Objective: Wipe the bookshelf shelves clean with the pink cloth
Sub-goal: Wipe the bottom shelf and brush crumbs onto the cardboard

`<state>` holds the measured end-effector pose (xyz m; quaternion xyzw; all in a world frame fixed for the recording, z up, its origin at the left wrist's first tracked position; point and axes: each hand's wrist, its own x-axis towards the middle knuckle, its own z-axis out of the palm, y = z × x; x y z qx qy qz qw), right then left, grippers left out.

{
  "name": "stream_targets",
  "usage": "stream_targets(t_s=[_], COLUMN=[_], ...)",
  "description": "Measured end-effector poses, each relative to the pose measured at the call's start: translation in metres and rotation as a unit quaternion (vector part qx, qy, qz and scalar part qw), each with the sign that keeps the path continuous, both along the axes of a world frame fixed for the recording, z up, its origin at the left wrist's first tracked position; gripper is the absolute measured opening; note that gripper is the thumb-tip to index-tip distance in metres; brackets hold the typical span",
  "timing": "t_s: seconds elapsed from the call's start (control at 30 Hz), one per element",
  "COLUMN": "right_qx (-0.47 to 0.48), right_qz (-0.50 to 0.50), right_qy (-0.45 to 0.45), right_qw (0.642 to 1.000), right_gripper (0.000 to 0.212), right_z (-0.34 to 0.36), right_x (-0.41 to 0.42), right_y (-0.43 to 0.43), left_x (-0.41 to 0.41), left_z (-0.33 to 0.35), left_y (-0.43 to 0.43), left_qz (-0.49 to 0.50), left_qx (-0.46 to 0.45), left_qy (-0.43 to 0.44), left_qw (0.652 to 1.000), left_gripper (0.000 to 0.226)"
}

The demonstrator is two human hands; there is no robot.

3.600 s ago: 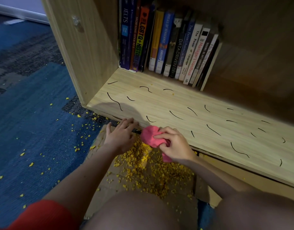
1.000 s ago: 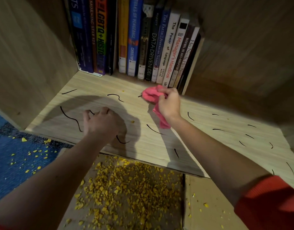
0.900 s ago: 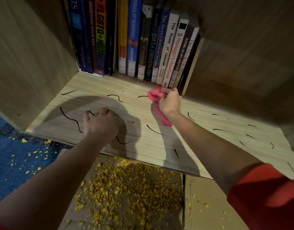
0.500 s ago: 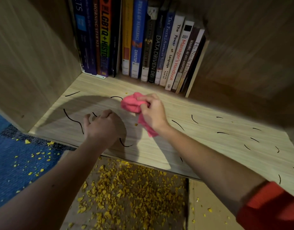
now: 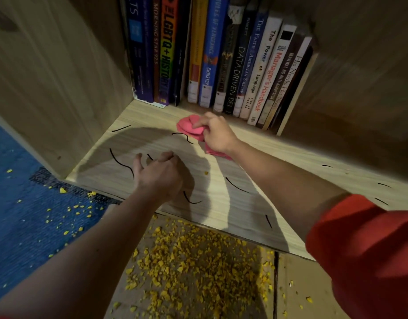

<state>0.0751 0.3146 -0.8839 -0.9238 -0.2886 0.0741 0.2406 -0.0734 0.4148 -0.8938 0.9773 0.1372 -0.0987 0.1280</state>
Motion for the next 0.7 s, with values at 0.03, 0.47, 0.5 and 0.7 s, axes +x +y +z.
stream_targets(t_s=[0.03,0.47,0.5,0.7], right_qx=[0.019,0.038,0.043,0.059], right_qz=[0.016,0.086,0.087,0.103], right_qy=[0.005,0.059,0.061,0.069], right_qw=[1.000,0.994,0.993,0.991], right_gripper=[0.036,0.038,0.038,0.032], right_z=[0.000,0.001,0.002,-0.002], right_x=[-0.008,-0.156,-0.163,-0.208], right_y=[-0.007,-0.074,-0.077,-0.097], left_x=[0.001,-0.087,-0.092,-0.118], left_z=[0.000,-0.014,-0.012,-0.007], left_y=[0.001,-0.013,-0.014,-0.015], left_qz=[-0.005,-0.007,-0.005,0.009], left_qx=[-0.015,-0.034,-0.042,-0.047], left_qy=[0.001,-0.222,-0.212,-0.140], left_qw=[1.000,0.974,0.976,0.989], left_gripper=[0.046,0.053,0.060,0.067])
